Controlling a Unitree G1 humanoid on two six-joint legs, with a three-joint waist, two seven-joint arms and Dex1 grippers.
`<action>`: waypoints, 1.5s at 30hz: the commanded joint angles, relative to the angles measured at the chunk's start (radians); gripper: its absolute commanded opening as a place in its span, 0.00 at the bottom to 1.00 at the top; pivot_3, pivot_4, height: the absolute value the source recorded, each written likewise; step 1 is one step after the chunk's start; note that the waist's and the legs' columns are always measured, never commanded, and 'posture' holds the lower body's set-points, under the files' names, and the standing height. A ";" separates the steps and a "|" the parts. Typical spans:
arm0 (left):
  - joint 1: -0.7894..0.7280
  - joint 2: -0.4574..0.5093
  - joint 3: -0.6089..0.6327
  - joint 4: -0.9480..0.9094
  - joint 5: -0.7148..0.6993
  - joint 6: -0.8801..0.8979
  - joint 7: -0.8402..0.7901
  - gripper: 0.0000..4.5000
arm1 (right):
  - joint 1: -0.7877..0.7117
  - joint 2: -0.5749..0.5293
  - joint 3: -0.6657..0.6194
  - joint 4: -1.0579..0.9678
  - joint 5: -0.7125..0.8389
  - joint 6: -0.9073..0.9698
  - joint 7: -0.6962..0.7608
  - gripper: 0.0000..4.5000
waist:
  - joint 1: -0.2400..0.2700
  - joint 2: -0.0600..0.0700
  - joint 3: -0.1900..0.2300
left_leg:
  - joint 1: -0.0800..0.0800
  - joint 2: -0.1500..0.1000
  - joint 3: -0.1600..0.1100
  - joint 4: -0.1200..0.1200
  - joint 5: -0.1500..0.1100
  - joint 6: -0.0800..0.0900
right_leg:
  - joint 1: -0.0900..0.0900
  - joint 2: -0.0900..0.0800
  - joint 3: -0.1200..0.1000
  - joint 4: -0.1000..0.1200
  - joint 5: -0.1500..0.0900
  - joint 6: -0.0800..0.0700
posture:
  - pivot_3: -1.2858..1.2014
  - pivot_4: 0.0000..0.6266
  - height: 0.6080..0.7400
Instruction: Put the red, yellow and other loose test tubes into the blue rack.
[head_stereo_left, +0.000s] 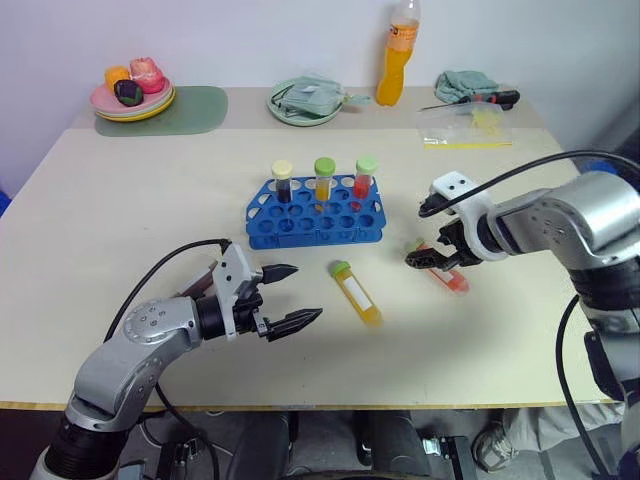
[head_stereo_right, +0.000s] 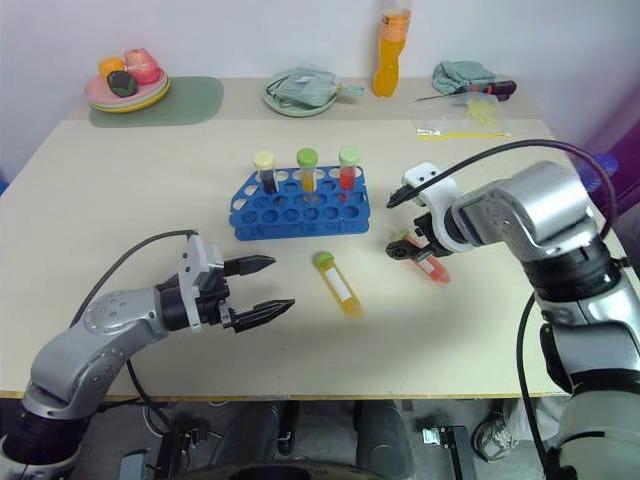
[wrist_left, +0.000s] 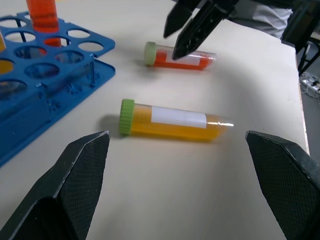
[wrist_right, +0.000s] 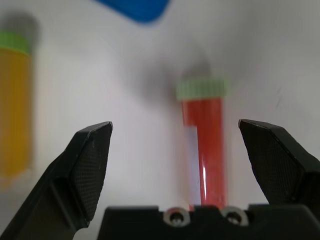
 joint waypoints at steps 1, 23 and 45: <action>0.036 -0.001 0.011 -0.058 -0.001 -0.024 0.012 0.99 | -0.059 0.011 0.040 0.044 -0.038 0.006 0.016 1.00 | -0.001 0.000 0.000 | 0.000 0.000 0.000 0.000 0.000 0.000 | 0.000 0.000 0.000 0.000 0.000 0.000 | 0.52 0.24 1.00; 0.131 0.029 0.003 -0.034 0.092 -0.173 -0.028 1.00 | 0.063 0.028 -0.108 -0.169 -0.158 -0.215 0.137 0.18 | 0.002 0.001 0.000 | -0.001 0.002 -0.001 0.000 0.000 0.000 | -0.003 0.003 0.000 0.003 0.002 0.004 | 0.52 0.24 1.00; 0.046 -0.028 0.077 0.035 0.107 -0.175 0.064 1.00 | 0.516 0.731 -0.311 -0.007 -0.537 -1.511 -0.218 0.18 | -0.022 0.001 0.000 | 0.005 0.002 0.000 0.000 0.002 -0.003 | -0.002 0.006 0.004 0.012 0.004 0.007 | 0.52 0.24 1.00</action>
